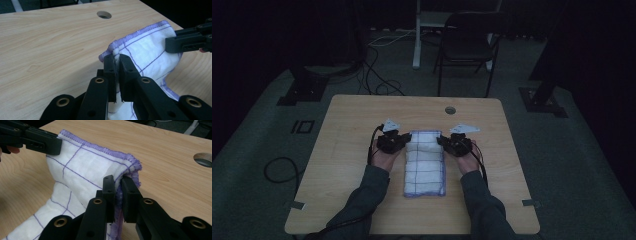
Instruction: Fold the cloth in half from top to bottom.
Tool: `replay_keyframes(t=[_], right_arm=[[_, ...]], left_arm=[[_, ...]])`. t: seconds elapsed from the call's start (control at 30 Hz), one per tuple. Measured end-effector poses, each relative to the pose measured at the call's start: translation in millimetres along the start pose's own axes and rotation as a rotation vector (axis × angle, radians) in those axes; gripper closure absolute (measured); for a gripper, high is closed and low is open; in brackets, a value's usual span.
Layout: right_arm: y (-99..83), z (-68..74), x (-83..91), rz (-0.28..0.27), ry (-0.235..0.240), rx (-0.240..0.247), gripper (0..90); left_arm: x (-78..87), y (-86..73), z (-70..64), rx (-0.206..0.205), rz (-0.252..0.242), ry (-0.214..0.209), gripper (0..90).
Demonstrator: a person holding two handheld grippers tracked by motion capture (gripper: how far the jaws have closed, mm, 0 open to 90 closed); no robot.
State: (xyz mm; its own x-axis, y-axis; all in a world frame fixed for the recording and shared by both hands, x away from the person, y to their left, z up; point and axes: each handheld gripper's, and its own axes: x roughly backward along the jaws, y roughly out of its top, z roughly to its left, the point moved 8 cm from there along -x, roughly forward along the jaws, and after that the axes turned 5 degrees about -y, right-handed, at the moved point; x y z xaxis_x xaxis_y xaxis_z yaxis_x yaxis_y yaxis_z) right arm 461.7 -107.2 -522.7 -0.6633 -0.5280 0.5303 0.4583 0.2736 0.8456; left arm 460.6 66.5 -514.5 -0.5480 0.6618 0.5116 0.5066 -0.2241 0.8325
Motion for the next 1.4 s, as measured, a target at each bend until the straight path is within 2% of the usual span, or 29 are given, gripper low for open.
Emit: replay_keyframes(t=[0.7,1.4], right_arm=[[-8.0,15.6,22.0,-0.042,0.021,0.018,83.4],[-18.1,25.9,31.7,-0.051,0.038,0.025,83.3]], left_arm=[[23.6,-10.0,-21.6,-0.018,-0.025,-0.039,85.7],[33.6,-27.1,-32.8,-0.015,-0.030,-0.061,85.7]])
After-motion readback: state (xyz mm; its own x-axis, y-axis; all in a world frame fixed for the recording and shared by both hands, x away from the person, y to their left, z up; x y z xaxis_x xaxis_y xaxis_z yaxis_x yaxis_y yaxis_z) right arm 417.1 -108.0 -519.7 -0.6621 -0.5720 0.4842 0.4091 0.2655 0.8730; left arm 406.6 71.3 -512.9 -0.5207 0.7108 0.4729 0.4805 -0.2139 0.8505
